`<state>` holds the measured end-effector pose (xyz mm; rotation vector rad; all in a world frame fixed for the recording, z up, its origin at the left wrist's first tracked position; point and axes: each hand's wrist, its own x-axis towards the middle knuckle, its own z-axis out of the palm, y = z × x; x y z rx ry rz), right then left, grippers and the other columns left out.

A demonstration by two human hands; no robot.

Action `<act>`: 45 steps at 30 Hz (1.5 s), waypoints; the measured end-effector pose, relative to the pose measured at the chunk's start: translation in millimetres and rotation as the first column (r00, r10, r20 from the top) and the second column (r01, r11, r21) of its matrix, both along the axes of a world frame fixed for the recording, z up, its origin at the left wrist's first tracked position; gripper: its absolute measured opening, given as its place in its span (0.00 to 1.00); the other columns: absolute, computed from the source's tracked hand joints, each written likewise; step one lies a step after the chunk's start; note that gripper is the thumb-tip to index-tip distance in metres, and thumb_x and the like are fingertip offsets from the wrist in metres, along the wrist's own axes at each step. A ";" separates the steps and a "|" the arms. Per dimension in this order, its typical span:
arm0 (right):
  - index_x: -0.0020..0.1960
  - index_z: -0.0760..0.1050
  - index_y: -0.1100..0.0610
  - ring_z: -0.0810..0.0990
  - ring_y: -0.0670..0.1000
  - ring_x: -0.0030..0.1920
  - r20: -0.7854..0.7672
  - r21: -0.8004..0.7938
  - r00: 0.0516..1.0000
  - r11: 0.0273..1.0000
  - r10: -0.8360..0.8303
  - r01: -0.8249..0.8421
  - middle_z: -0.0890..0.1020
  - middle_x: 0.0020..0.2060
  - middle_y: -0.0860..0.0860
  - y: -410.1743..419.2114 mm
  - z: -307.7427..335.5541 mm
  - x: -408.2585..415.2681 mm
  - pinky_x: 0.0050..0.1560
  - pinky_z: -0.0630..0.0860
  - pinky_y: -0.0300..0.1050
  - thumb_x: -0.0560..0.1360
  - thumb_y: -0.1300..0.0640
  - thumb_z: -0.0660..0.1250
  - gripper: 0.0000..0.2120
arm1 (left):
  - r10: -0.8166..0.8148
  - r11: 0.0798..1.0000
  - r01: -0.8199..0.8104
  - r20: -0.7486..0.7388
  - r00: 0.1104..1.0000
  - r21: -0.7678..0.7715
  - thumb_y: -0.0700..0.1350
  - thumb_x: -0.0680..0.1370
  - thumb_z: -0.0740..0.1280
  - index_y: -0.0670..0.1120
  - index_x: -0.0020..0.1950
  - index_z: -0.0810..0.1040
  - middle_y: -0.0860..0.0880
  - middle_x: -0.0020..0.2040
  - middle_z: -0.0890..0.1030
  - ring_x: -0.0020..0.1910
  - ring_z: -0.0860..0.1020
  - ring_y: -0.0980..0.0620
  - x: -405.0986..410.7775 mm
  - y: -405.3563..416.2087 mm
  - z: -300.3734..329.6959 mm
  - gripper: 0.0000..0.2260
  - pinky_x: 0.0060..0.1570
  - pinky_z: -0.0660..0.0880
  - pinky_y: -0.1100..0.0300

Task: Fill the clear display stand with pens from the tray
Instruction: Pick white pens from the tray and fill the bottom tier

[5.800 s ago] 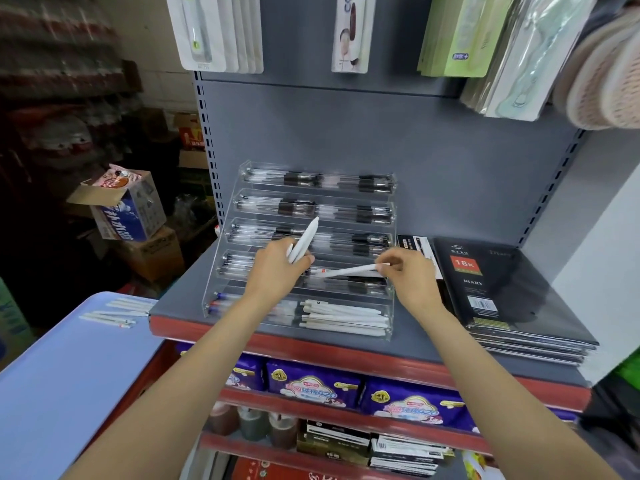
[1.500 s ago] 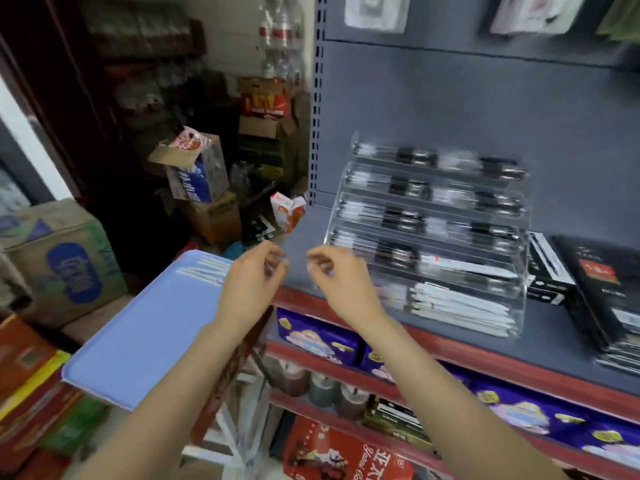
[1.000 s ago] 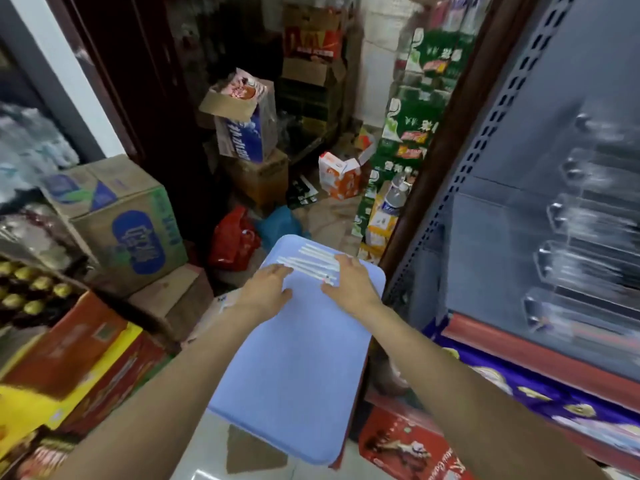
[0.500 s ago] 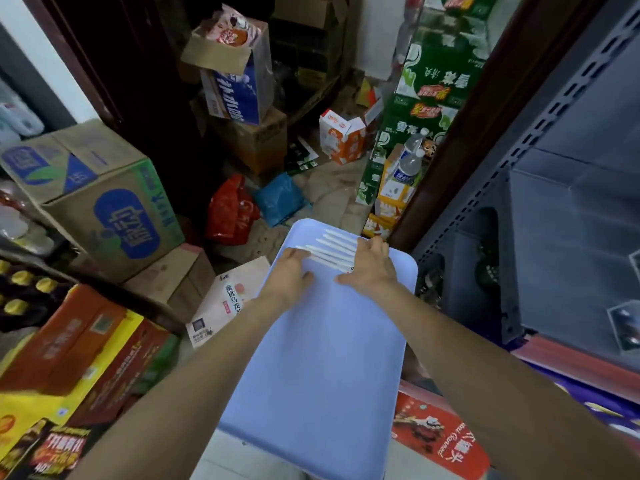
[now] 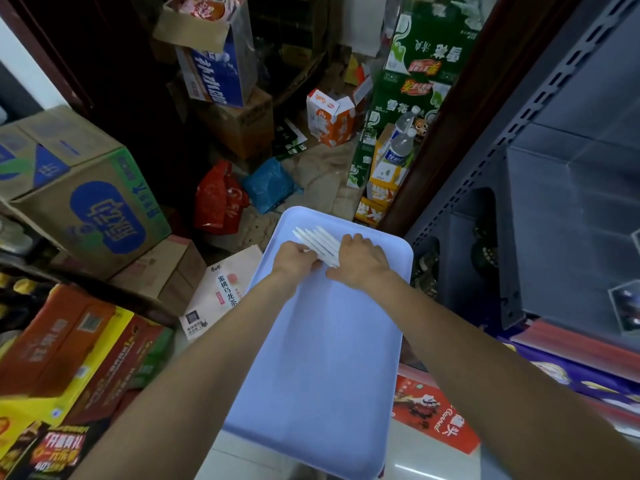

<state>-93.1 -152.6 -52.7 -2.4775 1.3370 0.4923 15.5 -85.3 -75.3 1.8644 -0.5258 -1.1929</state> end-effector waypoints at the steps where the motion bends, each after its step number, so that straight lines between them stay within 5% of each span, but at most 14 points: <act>1: 0.64 0.63 0.62 0.73 0.60 0.60 -0.015 -0.006 1.000 1.000 0.010 -0.010 0.72 0.60 0.59 4.6 -0.6 2.3 0.56 0.69 0.52 0.74 0.48 0.65 0.26 | 0.002 1.000 -0.002 -0.005 1.000 0.000 0.35 0.74 0.62 0.41 0.38 0.79 0.36 0.47 0.82 0.47 0.80 0.40 -1.1 -0.6 -0.2 0.08 0.57 0.74 0.45; 7: 0.61 0.64 0.65 0.75 0.62 0.57 0.123 0.110 0.983 0.987 -0.134 0.121 0.74 0.58 0.61 18.2 1.8 2.9 0.49 0.72 0.52 0.79 0.59 0.58 0.13 | 0.007 1.000 -0.008 -0.054 0.999 -0.023 0.43 0.74 0.67 0.38 0.47 0.80 0.38 0.48 0.82 0.45 0.78 0.45 -7.7 2.9 3.7 0.08 0.55 0.75 0.48; 11: 0.50 0.65 0.61 0.73 0.56 0.44 0.359 0.248 0.909 0.961 -0.212 0.126 0.72 0.44 0.57 25.0 25.2 -16.1 0.32 0.65 0.42 0.79 0.58 0.59 0.06 | -0.130 0.986 0.107 -0.178 0.976 -0.129 0.58 0.73 0.67 0.41 0.51 0.79 0.44 0.49 0.81 0.47 0.77 0.50 -16.0 11.2 28.7 0.20 0.49 0.71 0.59; 15: 0.59 0.71 0.63 0.77 0.56 0.48 0.465 0.229 0.853 0.963 -0.239 0.144 0.78 0.49 0.57 31.3 59.7 -32.2 0.36 0.68 0.44 0.77 0.60 0.61 0.12 | -0.204 0.951 0.132 -0.248 0.947 -0.278 0.53 0.77 0.64 0.40 0.59 0.77 0.45 0.55 0.82 0.53 0.78 0.54 -39.9 11.0 63.9 0.19 0.54 0.73 0.61; 19: 0.61 0.72 0.62 0.79 0.57 0.50 0.504 0.203 0.820 0.960 -0.270 0.191 0.80 0.49 0.58 33.9 103.0 -51.5 0.40 0.69 0.42 0.74 0.60 0.66 0.16 | -0.081 0.938 0.003 -0.210 0.974 -0.348 0.46 0.78 0.64 0.38 0.56 0.76 0.45 0.47 0.81 0.46 0.80 0.52 -71.0 -3.5 102.5 0.13 0.42 0.77 0.65; 23: 0.49 0.74 0.55 0.76 0.43 0.35 0.601 0.306 0.726 0.935 -0.335 0.177 0.78 0.36 0.48 37.6 134.4 -83.2 0.32 0.69 0.33 0.71 0.59 0.70 0.08 | -0.054 0.910 -0.033 -0.197 0.979 -0.413 0.48 0.80 0.61 0.46 0.44 0.78 0.47 0.43 0.81 0.43 0.79 0.52 -99.7 -8.3 136.3 0.09 0.40 0.76 0.58; 26: 0.44 0.72 0.52 0.75 0.43 0.37 0.641 0.357 0.689 0.926 -0.339 0.123 0.77 0.36 0.46 41.5 156.3 -111.8 0.36 0.70 0.36 0.70 0.58 0.73 0.09 | -0.026 0.856 -0.083 -0.204 0.979 -0.510 0.47 0.80 0.61 0.47 0.43 0.75 0.49 0.38 0.82 0.38 0.80 0.53 -120.2 -5.4 162.1 0.09 0.39 0.76 0.59; 28: 0.50 0.73 0.51 0.76 0.42 0.39 0.669 0.370 0.656 0.922 -0.350 0.113 0.77 0.38 0.43 43.7 171.4 -135.3 0.42 0.71 0.38 0.70 0.58 0.72 0.11 | 0.015 0.812 -0.089 -0.133 0.991 -0.576 0.45 0.80 0.61 0.44 0.42 0.74 0.48 0.34 0.78 0.31 0.79 0.55 -130.5 -3.4 175.6 0.08 0.35 0.78 0.61; 30: 0.64 0.68 0.55 0.77 0.45 0.46 0.711 0.366 0.576 0.911 -0.404 0.188 0.78 0.45 0.46 41.7 185.8 -162.9 0.49 0.72 0.40 0.72 0.55 0.71 0.23 | -0.022 0.796 0.113 0.158 0.987 -0.595 0.46 0.80 0.61 0.40 0.44 0.72 0.47 0.32 0.75 0.28 0.76 0.55 -140.4 -1.9 184.6 0.10 0.33 0.75 0.60; 34: 0.68 0.65 0.52 0.77 0.46 0.45 0.867 0.307 0.312 0.910 -0.388 0.279 0.78 0.44 0.45 37.9 210.5 -227.5 0.39 0.74 0.36 0.77 0.54 0.65 0.21 | -0.247 0.748 0.594 0.706 0.663 -0.296 0.51 0.79 0.62 0.48 0.41 0.71 0.46 0.31 0.74 0.31 0.73 0.47 -175.2 0.6 197.2 0.09 0.34 0.70 0.53; 36: 0.62 0.72 0.53 0.79 0.46 0.40 0.919 0.326 0.145 0.914 -0.366 0.242 0.79 0.40 0.48 35.4 215.8 -260.9 0.36 0.75 0.35 0.77 0.58 0.64 0.13 | -0.339 0.697 0.709 0.822 0.458 -0.108 0.56 0.78 0.61 0.48 0.43 0.72 0.46 0.36 0.77 0.35 0.74 0.46 -197.5 2.2 203.7 0.12 0.36 0.69 0.52; 39: 0.45 0.79 0.56 0.79 0.44 0.34 0.930 0.357 0.029 0.918 -0.367 0.173 0.81 0.35 0.49 33.2 214.0 -306.5 0.38 0.76 0.36 0.75 0.64 0.65 0.06 | -0.377 0.628 0.775 0.899 0.222 0.073 0.61 0.77 0.59 0.45 0.47 0.70 0.47 0.42 0.78 0.37 0.73 0.47 -230.2 3.1 211.8 0.18 0.32 0.65 0.54; 43: 0.39 0.80 0.58 0.80 0.44 0.30 0.916 0.392 0.001 0.894 -0.402 0.215 0.82 0.27 0.49 32.4 209.5 -350.2 0.39 0.78 0.33 0.72 0.68 0.67 0.07 | -0.353 0.605 0.786 0.928 0.122 0.127 0.58 0.77 0.61 0.48 0.42 0.64 0.54 0.31 0.67 0.34 0.69 0.48 -269.1 1.0 222.1 0.15 0.27 0.58 0.58; 45: 0.39 0.79 0.59 0.80 0.44 0.29 0.910 0.414 -0.102 0.860 -0.402 0.298 0.81 0.27 0.49 28.8 207.5 -370.1 0.39 0.78 0.33 0.73 0.67 0.67 0.06 | -0.364 0.608 0.781 0.924 0.115 0.142 0.57 0.78 0.62 0.48 0.43 0.64 0.55 0.31 0.67 0.33 0.69 0.49 -276.7 -4.7 221.9 0.14 0.27 0.58 0.58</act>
